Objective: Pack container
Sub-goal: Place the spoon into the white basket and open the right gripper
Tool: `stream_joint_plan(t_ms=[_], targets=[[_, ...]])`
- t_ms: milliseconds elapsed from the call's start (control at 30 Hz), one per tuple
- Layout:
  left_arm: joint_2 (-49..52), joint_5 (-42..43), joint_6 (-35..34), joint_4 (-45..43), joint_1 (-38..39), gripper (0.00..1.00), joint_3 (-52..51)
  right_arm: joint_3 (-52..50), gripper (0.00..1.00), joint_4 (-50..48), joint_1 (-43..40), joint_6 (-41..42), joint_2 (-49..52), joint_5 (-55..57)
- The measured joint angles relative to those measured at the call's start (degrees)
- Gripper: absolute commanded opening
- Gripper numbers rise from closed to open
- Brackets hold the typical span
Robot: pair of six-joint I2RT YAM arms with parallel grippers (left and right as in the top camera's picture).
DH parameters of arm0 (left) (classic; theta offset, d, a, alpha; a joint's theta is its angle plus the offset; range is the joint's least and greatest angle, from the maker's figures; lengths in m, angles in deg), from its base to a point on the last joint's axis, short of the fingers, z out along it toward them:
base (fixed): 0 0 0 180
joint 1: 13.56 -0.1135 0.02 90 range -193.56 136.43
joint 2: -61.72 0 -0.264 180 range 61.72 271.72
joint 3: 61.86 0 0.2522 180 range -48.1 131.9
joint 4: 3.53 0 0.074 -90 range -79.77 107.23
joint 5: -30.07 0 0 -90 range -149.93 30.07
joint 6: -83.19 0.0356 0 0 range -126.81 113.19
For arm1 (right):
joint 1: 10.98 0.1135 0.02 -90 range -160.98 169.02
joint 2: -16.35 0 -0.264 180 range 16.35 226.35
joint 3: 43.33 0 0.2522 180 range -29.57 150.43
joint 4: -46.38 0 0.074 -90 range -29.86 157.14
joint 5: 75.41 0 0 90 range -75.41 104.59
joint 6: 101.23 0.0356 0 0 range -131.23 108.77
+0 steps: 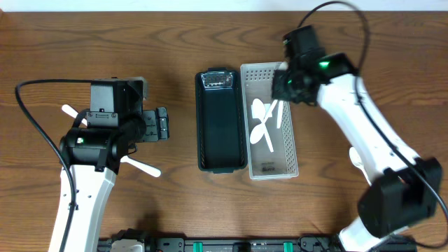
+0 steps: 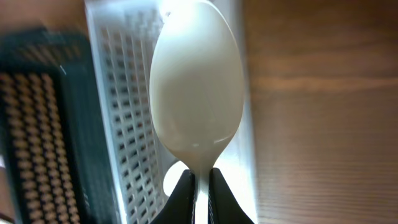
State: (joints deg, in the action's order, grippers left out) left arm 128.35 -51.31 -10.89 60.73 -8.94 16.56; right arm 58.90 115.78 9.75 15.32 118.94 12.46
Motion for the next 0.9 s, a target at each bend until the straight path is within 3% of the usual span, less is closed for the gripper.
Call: stream_joint_plan(t_ms=[133,300,400,567,700,900], targets=[[0.0,0.0,0.0,0.3,0.0,0.86,0.0,-0.7,0.07,1.4,1.9,-2.0,5.1,0.2],[0.0,0.0,0.0,0.3,0.0,0.86,0.0,-1.4,0.22,2.2,3.3,-6.5,9.0,0.2],[0.0,0.0,0.0,0.3,0.0,0.87,0.0,-1.5,0.4,2.1,3.6,-8.9,9.0,0.1],[0.0,0.0,0.0,0.3,0.0,0.87,0.0,-1.2,0.5,2.6,2.9,-14.0,8.0,0.2],[0.0,0.0,0.0,0.3,0.0,0.87,0.0,-1.0,0.53,4.4,0.8,-17.0,2.4,0.5],[0.0,0.0,0.0,0.3,0.0,0.87,0.0,0.5,0.59,13.4,-7.2,-18.7,-14.2,2.4]])
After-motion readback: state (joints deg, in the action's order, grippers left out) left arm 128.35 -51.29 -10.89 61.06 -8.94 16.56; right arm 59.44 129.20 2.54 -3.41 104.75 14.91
